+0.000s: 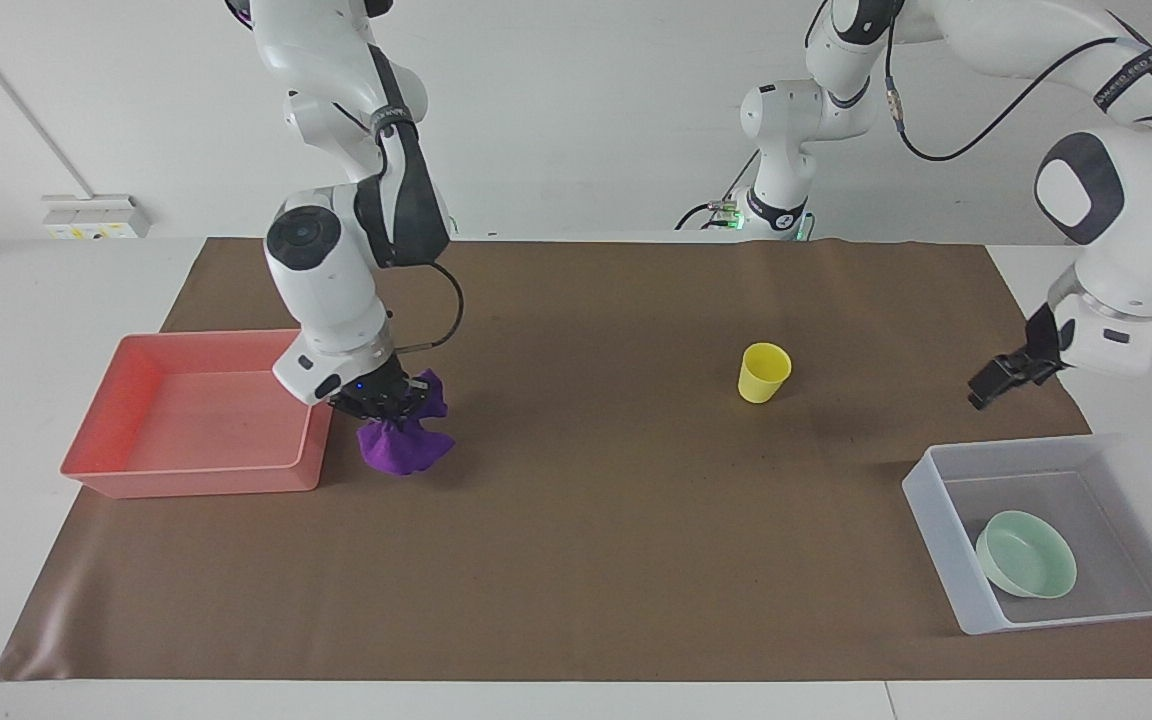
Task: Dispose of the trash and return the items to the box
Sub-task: 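Drop the cloth in the pink tray while the left gripper grasps the cup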
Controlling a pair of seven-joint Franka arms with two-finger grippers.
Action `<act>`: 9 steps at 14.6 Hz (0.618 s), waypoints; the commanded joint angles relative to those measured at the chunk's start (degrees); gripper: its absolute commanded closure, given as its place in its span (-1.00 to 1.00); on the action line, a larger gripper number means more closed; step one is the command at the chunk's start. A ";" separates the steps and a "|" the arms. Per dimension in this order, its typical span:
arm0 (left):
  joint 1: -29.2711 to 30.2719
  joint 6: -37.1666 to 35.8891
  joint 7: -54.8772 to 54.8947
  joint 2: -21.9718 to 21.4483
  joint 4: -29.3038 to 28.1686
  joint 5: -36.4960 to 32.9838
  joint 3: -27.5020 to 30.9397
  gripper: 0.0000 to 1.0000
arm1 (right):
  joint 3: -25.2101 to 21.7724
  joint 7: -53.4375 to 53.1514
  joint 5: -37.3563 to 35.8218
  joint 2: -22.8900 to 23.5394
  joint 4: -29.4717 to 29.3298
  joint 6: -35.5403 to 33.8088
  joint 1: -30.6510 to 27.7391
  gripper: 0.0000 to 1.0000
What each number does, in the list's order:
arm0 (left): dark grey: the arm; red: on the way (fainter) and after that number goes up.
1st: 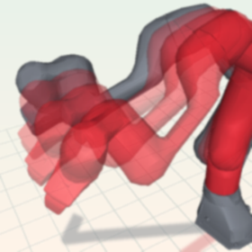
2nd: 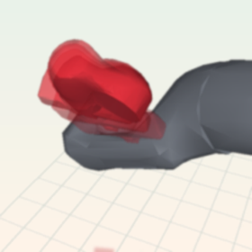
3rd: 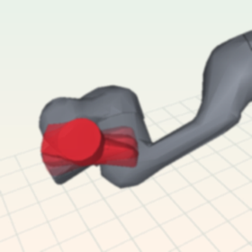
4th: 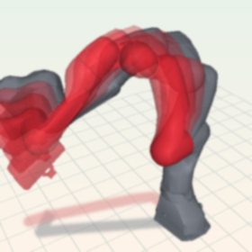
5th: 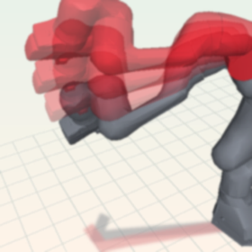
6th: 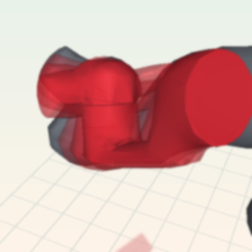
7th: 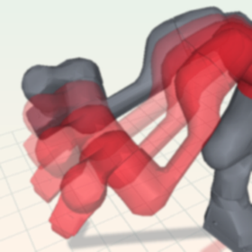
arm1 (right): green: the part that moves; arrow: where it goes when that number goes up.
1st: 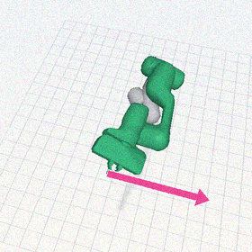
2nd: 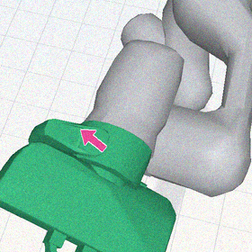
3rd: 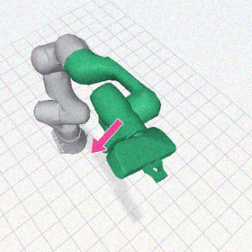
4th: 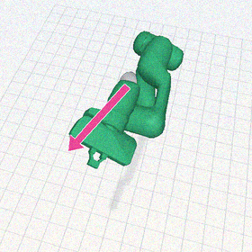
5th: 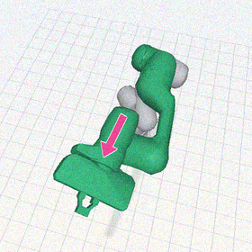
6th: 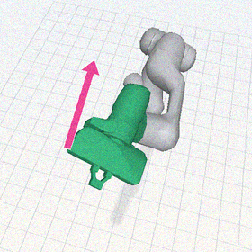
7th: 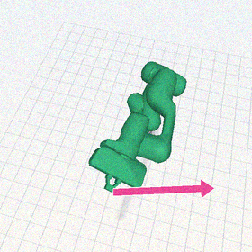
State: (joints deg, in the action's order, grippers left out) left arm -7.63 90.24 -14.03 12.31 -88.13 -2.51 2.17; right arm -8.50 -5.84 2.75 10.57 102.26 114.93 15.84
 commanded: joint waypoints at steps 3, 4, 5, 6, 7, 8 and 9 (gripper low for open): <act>-9.95 20.00 -3.18 -13.60 -32.40 -1.01 0.38 -1.00 | 0.24 11.71 -1.61 -4.68 -0.22 -6.55 -10.28 0.99; -10.74 26.42 -5.37 -15.80 -38.29 -0.92 0.30 -1.00 | 0.32 14.86 -1.61 -4.77 -0.04 -7.61 -13.26 0.99; -12.31 31.44 -6.35 -17.13 -42.87 -0.92 0.29 -1.00 | 0.24 17.94 -1.61 -5.03 0.74 -8.05 -15.03 0.99; -13.02 34.36 -6.79 -17.57 -45.09 -0.92 0.29 -1.00 | 0.15 20.06 -1.61 -5.82 2.66 -7.27 -16.88 0.99; -13.55 35.35 -8.71 -16.97 -45.81 -0.92 0.29 -0.75 | 0.24 21.73 -1.61 -6.69 5.03 -6.57 -19.42 0.99; -15.12 36.05 -12.21 -16.79 -46.69 -0.92 0.38 -0.34 | 0.24 23.84 -1.61 -7.66 7.75 -4.04 -21.10 0.99; -15.57 37.10 -14.16 -16.70 -46.96 -0.92 0.38 0.74 | 0.24 25.95 -1.61 -8.45 10.91 -0.88 -22.68 0.99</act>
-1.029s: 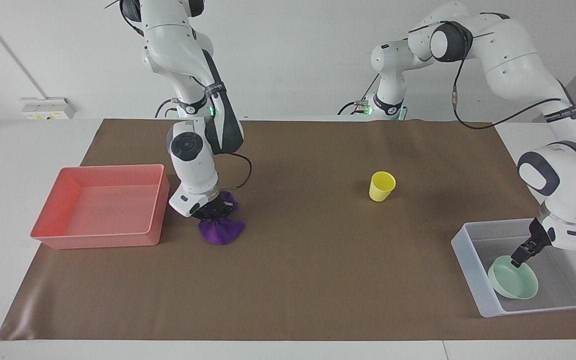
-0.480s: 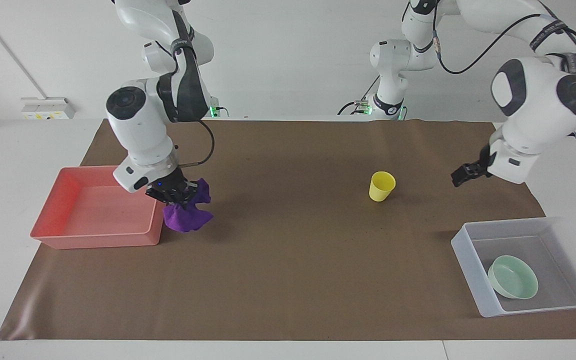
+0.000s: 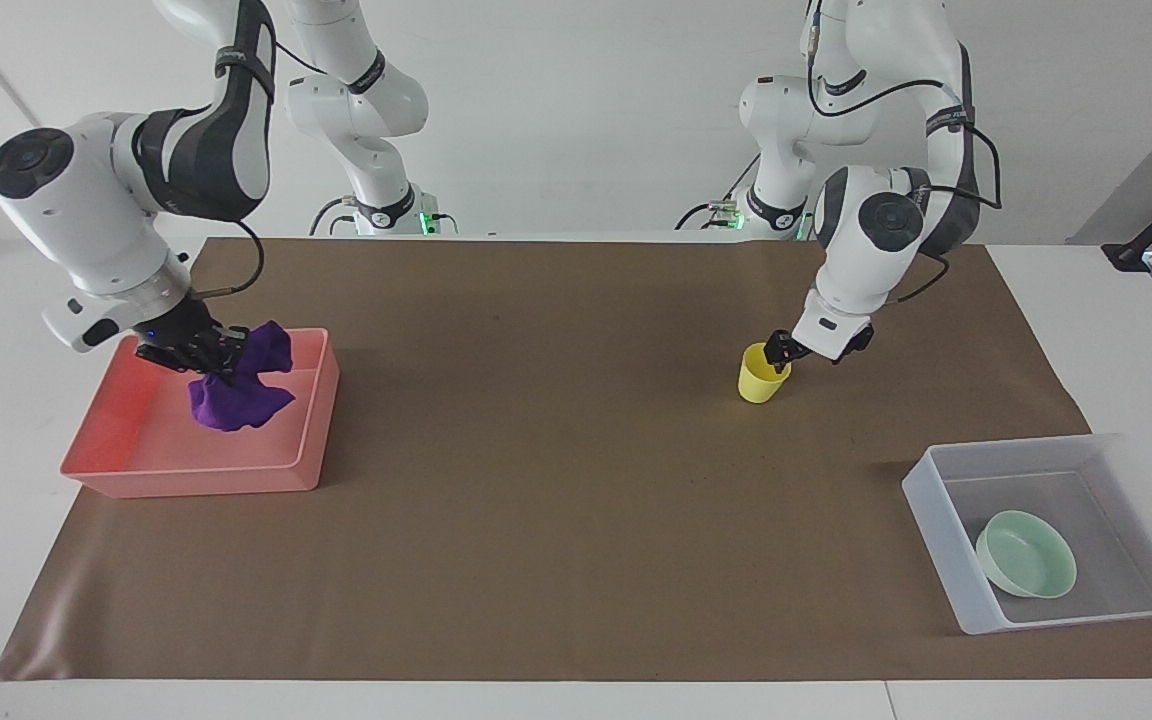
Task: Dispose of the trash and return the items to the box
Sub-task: 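Drop the cloth in the pink tray while the left gripper grasps the cup, then carry the yellow cup with the left gripper into the white box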
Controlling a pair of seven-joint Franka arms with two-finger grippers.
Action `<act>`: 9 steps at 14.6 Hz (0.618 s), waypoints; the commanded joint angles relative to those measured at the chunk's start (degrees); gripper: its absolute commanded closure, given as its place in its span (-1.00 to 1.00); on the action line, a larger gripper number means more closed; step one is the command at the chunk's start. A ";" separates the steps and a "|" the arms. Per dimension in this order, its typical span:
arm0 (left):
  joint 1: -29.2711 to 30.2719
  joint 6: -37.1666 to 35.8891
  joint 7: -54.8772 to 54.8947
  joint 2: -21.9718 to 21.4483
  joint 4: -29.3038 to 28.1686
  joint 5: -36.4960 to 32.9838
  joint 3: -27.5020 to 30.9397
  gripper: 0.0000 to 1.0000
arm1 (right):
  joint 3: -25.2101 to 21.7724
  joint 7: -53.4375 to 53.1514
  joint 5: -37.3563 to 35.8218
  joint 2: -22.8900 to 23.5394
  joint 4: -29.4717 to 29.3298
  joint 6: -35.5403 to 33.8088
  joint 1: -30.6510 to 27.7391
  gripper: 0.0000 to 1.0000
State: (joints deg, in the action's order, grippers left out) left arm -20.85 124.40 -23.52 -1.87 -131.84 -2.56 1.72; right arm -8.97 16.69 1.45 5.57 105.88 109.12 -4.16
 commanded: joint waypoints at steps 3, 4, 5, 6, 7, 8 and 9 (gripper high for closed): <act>-1.91 5.59 -4.95 -2.35 -3.86 -0.87 0.83 1.00 | 0.71 4.49 -0.30 -3.03 13.46 11.89 -4.53 0.98; -1.91 5.59 -5.04 -2.35 -3.87 -0.87 0.83 1.00 | 0.71 4.40 -0.30 -2.50 15.22 14.52 -4.28 0.95; -1.83 5.76 -5.13 -2.26 -3.87 -0.87 0.83 1.00 | 0.71 4.49 -0.30 -1.80 15.76 16.37 -3.92 0.92; -1.82 5.68 -5.22 -2.26 -3.87 -0.87 0.83 1.00 | 0.71 4.40 -0.30 -1.45 15.94 16.91 -3.75 0.78; -1.82 5.33 -5.48 -2.17 -3.34 -0.43 0.83 1.00 | 0.71 4.49 -0.30 -1.18 15.94 17.00 -3.75 0.72; -1.82 4.54 -5.83 -1.65 -1.60 0.88 0.83 1.00 | 0.79 4.57 -0.30 -1.09 15.68 16.92 -3.66 0.57; -1.82 1.58 -5.83 0.09 2.60 2.20 0.83 1.00 | 0.79 4.49 -0.30 -1.09 15.41 16.66 -3.40 0.15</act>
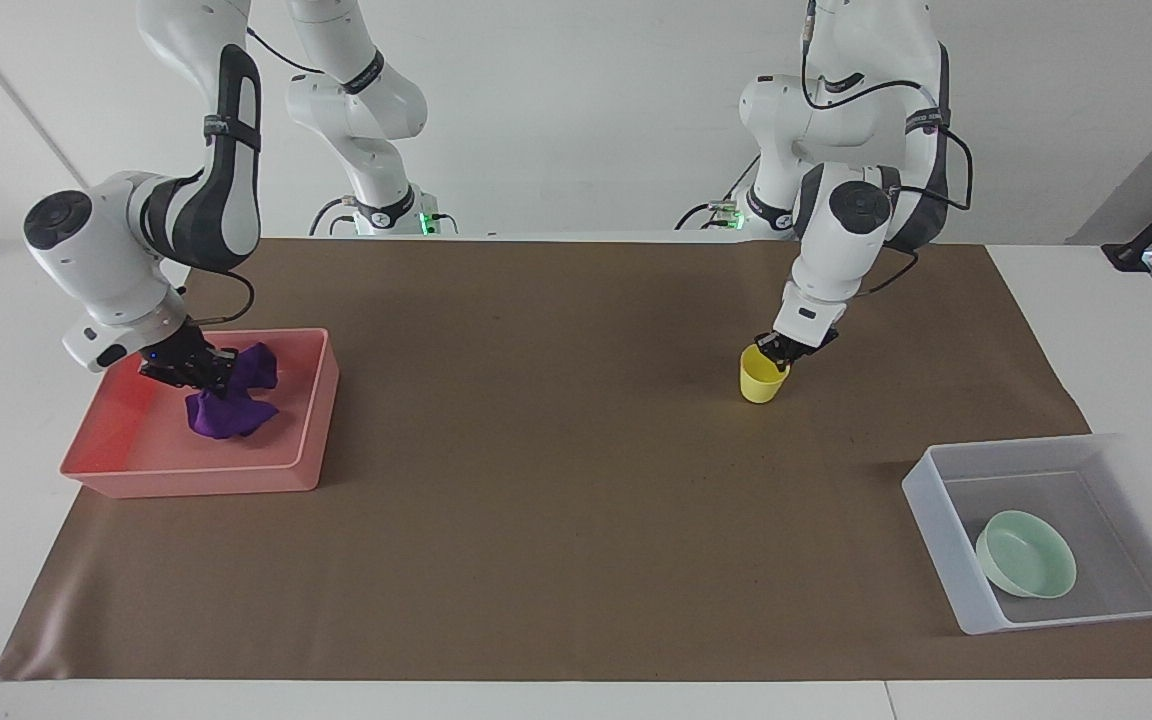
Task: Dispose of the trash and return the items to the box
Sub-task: 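Carry the yellow cup with the left gripper into the white box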
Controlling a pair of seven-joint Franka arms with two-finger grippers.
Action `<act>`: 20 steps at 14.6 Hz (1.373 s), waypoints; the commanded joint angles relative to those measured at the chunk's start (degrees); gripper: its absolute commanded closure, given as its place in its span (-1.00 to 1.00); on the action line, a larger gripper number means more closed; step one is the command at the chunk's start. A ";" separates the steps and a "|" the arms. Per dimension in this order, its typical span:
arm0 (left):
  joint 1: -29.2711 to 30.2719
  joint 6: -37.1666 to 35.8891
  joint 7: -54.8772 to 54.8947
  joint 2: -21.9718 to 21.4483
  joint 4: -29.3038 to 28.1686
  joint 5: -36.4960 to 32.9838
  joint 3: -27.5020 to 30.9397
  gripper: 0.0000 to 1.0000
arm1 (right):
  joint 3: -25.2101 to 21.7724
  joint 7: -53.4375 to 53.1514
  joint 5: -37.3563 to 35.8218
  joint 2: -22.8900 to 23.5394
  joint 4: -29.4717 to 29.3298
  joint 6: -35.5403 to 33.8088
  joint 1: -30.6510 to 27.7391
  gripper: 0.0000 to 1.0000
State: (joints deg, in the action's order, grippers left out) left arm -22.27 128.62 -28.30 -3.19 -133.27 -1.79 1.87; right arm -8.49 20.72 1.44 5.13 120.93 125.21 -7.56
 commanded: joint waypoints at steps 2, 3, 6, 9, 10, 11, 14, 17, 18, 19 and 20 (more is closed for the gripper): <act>-0.06 -11.94 -0.70 3.27 13.77 1.70 1.20 1.00 | 0.66 0.03 -0.30 -0.39 -0.52 0.56 0.18 -0.24; 1.60 -17.90 -0.35 5.02 21.14 1.96 1.47 1.00 | 0.84 -0.06 -0.30 -0.04 -1.04 0.56 0.18 -0.38; 7.92 -31.63 -0.35 13.97 42.58 3.64 1.56 1.00 | 0.93 0.11 -0.21 -0.30 -2.45 -0.49 0.18 -0.85; 13.73 -36.60 0.35 21.54 57.64 3.64 1.56 1.00 | 0.93 -0.15 -0.21 -0.04 -6.40 -6.01 2.45 -0.98; 16.35 -34.68 1.40 23.39 59.69 3.98 1.56 1.00 | 0.93 -0.41 -0.21 -0.21 -7.28 -7.42 2.81 -0.98; 19.60 -29.44 2.71 23.84 59.53 4.42 1.47 1.00 | 1.01 -0.94 -0.21 -0.39 -8.33 -9.52 2.99 -0.98; 24.98 -17.29 5.44 29.88 59.27 6.63 1.47 1.00 | 1.01 -3.13 -0.30 -0.65 -12.99 -17.26 5.36 -0.98; 26.75 -9.20 6.77 34.12 57.43 6.89 1.38 1.00 | 1.01 -8.31 -0.30 -2.67 -15.28 -22.62 9.83 -0.98; 26.84 -8.22 6.77 35.09 57.08 6.89 1.38 1.00 | 0.93 -9.81 -0.30 -3.19 -15.98 -24.29 10.80 -0.98; 26.75 -7.25 7.03 35.88 55.24 6.37 1.47 1.00 | 1.01 -9.82 -0.39 -3.46 -17.04 -26.22 10.99 -0.98; 26.84 -4.11 8.51 35.45 51.48 6.36 1.47 1.00 | 1.01 -9.91 -0.39 -3.81 -17.74 -28.51 11.25 -0.98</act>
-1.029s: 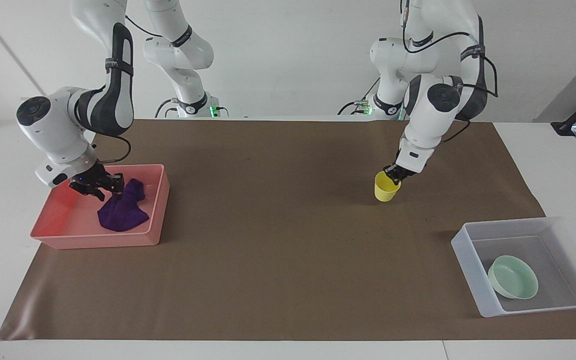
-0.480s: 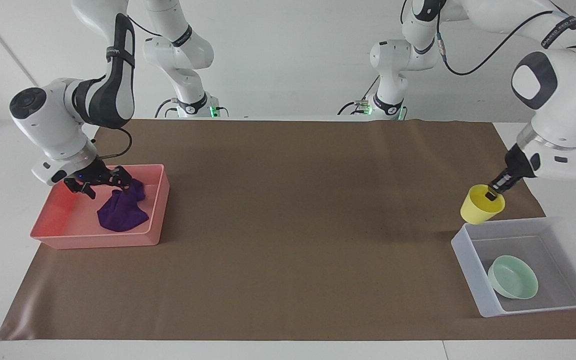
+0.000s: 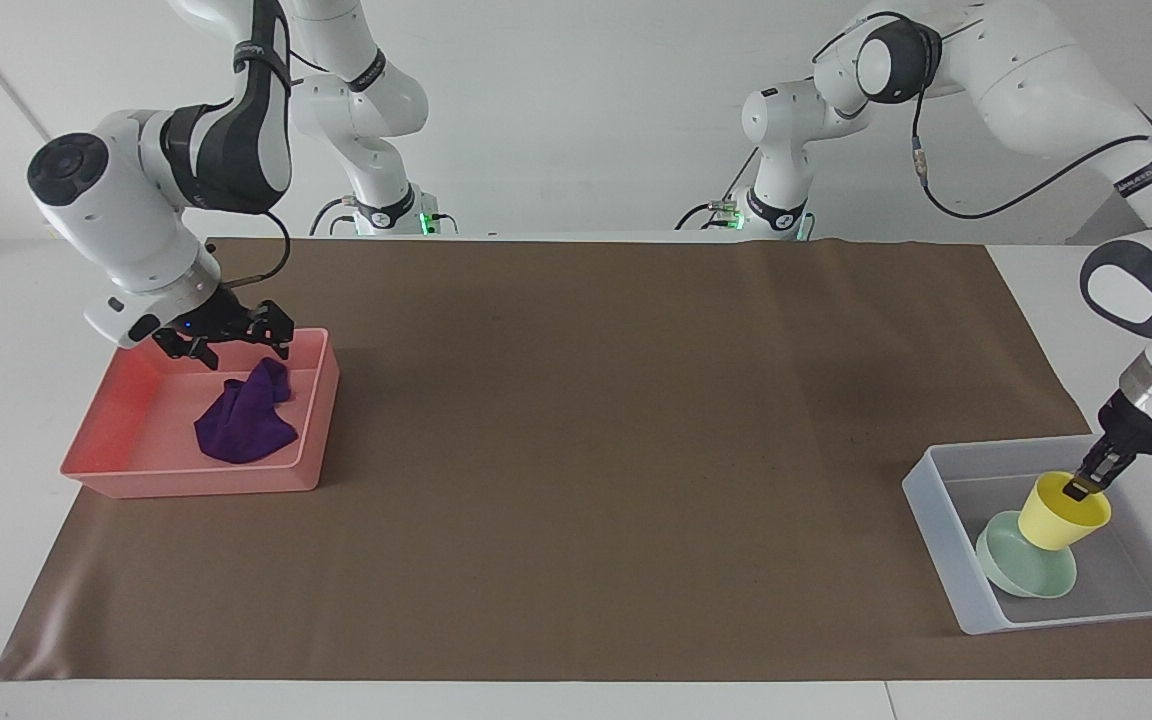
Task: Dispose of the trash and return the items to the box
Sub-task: 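Carry the yellow cup with the left gripper into the white box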
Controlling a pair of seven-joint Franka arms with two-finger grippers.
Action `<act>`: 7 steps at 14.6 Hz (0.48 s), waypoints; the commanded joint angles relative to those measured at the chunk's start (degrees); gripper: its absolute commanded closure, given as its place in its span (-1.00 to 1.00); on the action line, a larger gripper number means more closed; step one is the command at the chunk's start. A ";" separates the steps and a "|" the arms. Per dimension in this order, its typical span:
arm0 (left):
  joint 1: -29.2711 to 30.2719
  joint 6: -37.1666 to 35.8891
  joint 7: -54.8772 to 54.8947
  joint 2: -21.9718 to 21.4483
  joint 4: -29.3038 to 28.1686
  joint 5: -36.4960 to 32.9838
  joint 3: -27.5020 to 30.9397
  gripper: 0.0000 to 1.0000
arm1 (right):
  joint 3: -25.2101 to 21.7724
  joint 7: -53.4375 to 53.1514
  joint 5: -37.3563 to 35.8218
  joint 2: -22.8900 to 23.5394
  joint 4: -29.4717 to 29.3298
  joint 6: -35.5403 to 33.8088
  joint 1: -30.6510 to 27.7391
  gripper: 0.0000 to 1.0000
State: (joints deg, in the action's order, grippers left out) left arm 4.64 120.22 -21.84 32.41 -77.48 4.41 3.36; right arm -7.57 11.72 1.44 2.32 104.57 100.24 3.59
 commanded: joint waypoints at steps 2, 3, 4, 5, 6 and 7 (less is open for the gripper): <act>-0.51 13.76 3.72 -1.29 -12.04 0.16 -0.02 0.98 | 0.27 -0.91 -2.48 -3.36 -1.74 -6.36 0.36 -0.98; -0.16 17.29 4.43 -2.08 -14.87 0.16 -0.02 0.85 | 0.19 -0.91 -3.54 -5.02 -1.74 -8.90 1.58 -0.98; -0.16 19.76 5.04 -2.26 -16.03 0.16 -0.02 0.17 | 0.19 -0.91 -3.63 -6.35 -1.74 -11.19 1.85 -0.98; -0.51 20.48 5.05 -2.18 -15.60 0.16 -0.02 -0.96 | 0.19 -0.91 -3.63 -7.84 -1.74 -13.65 2.03 -0.98; -1.03 19.70 4.87 -2.35 -14.90 0.07 0.41 -1.00 | 0.10 -0.83 -3.55 -9.51 -1.48 -15.76 2.12 -0.98; -1.38 17.43 4.87 -2.96 -14.20 -0.02 0.85 -1.00 | 0.18 -0.91 -3.55 -11.09 -0.78 -17.17 2.21 -0.99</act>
State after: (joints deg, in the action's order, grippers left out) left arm 4.41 138.64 -17.96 32.47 -89.42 4.41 3.13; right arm -7.47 11.27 -1.36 -5.34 102.24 85.30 5.48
